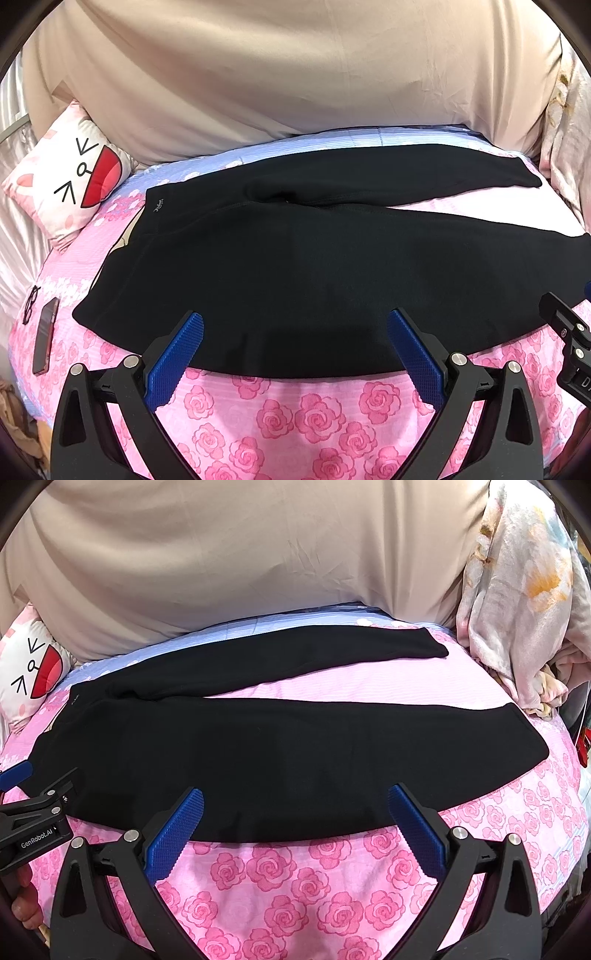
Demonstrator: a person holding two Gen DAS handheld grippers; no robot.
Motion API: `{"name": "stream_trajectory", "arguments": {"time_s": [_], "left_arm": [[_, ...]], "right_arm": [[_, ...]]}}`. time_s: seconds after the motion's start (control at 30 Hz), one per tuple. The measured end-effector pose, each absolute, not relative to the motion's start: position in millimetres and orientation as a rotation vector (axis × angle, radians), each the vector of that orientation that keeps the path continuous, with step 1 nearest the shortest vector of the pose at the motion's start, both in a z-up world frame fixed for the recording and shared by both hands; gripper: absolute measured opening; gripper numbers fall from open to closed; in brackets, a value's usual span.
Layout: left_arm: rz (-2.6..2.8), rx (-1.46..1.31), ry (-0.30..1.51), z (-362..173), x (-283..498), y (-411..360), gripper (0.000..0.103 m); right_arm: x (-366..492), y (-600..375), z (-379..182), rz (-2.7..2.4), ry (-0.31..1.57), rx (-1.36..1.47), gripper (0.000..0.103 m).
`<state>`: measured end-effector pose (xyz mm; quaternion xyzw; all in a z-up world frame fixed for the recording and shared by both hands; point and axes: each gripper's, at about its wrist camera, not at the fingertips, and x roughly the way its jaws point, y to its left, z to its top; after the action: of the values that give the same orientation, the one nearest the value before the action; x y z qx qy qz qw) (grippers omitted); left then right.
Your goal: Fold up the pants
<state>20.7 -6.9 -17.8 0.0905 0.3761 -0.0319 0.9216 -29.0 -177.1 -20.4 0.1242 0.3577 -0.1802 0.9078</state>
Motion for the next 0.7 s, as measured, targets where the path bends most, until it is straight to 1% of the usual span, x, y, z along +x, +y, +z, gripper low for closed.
{"name": "stream_trajectory", "arguments": {"time_s": [0.47,0.6,0.7], "left_arm": [[-0.076,0.187,0.781,-17,30,-6,0.098],[-0.073,0.189,0.770,-15,38,-5,0.098],[-0.068,0.194,0.767,-13,47,-7,0.097]], "right_arm": [[-24,-187,-23,-0.378,0.739,0.239,0.098],[-17,-223,-18,-0.379,0.726,0.246,0.098],[-12,-276,-8,-0.408,0.696,0.297,0.098]]}}
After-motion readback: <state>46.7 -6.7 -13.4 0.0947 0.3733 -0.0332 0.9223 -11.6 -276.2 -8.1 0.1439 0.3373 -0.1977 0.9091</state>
